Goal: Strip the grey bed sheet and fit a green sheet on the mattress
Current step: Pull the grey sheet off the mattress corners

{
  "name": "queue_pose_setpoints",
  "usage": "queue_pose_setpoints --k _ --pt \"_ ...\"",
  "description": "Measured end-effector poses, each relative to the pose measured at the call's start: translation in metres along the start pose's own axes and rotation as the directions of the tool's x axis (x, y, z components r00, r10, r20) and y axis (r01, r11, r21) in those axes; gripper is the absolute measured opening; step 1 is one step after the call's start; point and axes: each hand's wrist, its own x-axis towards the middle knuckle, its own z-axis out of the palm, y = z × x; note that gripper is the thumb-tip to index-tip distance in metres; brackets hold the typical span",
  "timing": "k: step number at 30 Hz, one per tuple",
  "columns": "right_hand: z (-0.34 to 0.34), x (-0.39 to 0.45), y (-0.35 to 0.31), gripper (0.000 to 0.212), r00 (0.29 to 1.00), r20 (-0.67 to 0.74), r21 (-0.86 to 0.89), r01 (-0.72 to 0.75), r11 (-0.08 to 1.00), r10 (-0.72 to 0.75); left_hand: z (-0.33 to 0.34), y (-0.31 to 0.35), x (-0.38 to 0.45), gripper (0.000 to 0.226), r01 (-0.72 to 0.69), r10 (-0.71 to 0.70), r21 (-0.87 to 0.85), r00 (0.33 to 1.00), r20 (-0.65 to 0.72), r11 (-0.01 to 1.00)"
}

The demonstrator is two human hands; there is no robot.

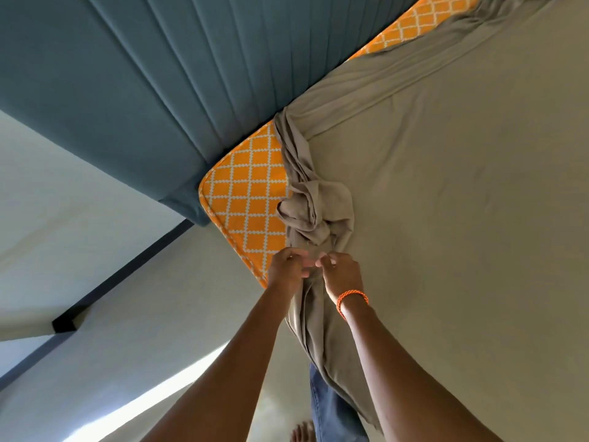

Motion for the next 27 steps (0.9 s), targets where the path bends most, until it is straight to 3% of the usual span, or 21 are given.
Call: queue_pose_setpoints --k 4,11,16,27 --pt "-0.014 -0.074 0.018 0.027 1.000 -0.007 0.122 0.006 0.993 -0.005 -0.007 -0.026 -0.067 0.024 -0.058 0.058 -0.015 0.997 0.041 0.998" --pt "-0.101 -0.225 0.006 0.027 0.988 -0.152 0.336 0.086 0.938 -0.037 0.003 -0.044 -0.214 0.027 -0.208 0.209 -0.012 0.974 0.085 0.978" --pt "-0.166 -0.314 0.033 0.023 0.981 -0.192 0.379 0.065 0.923 0.010 0.032 -0.063 -0.310 0.025 -0.215 0.205 0.040 0.962 0.178 0.976" --pt "-0.290 -0.491 0.184 0.023 0.951 -0.277 0.466 0.010 0.885 0.135 0.157 -0.151 -0.490 0.025 -0.315 0.254 0.190 0.923 0.287 0.930"
